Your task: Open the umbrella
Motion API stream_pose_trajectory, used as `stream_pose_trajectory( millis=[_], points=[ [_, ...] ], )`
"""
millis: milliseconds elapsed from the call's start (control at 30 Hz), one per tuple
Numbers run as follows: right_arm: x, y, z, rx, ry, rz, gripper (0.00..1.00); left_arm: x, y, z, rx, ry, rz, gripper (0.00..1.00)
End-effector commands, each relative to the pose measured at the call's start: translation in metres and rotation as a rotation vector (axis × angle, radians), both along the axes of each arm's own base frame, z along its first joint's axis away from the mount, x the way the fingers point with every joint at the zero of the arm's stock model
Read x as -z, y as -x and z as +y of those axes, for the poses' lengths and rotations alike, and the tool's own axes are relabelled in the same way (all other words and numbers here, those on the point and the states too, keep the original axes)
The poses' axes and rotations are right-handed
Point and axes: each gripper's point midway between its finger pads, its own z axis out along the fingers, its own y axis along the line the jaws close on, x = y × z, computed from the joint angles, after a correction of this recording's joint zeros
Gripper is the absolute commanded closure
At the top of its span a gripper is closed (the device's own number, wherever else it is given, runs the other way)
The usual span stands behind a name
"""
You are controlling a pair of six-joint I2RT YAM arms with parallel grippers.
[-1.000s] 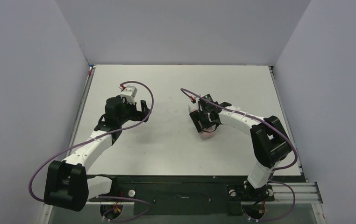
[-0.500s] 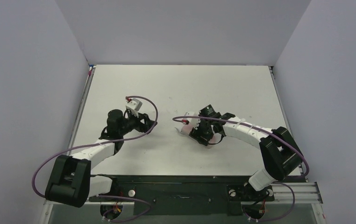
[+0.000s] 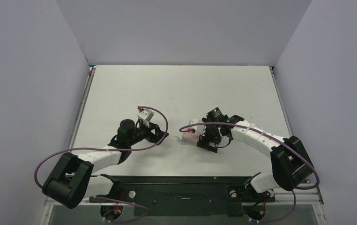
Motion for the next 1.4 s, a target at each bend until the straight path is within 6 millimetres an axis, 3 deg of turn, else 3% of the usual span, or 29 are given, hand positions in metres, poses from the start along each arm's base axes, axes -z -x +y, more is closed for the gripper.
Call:
stream_pose_trajectory(
  millis=[0,233,467,533,600,667,800,1067,1367],
  points=[
    [-0.019,-0.002,-0.008,0.034,-0.036,-0.016,0.11,-0.011,-0.017,-0.004,-0.025,-0.007,-0.100,0.20],
    [-0.010,0.008,-0.010,0.102,-0.051,0.031,0.10,-0.008,-0.027,-0.026,0.051,-0.032,-0.153,0.23],
    [0.002,-0.001,-0.005,0.142,-0.047,0.016,0.13,-0.003,-0.033,-0.044,0.129,-0.037,-0.187,0.32],
    [0.008,-0.001,-0.008,0.127,-0.030,0.019,0.20,0.001,-0.033,-0.049,0.147,-0.044,-0.196,0.34],
    [0.011,-0.003,-0.012,0.101,-0.015,0.009,0.38,0.007,-0.037,-0.051,0.144,-0.048,-0.188,0.36],
    [0.012,-0.006,-0.018,0.075,-0.001,-0.006,0.46,0.007,-0.034,-0.057,0.180,-0.047,-0.201,0.39],
    [0.013,-0.003,-0.029,0.001,0.025,-0.026,0.52,0.021,-0.020,-0.066,0.235,-0.081,-0.214,0.43],
    [0.016,0.004,-0.035,-0.034,0.026,-0.033,0.54,0.042,0.007,-0.081,0.297,-0.111,-0.201,0.49],
    [0.012,0.007,-0.033,-0.032,-0.035,-0.026,0.56,0.051,0.023,-0.094,0.355,-0.101,-0.206,0.56]
  ],
)
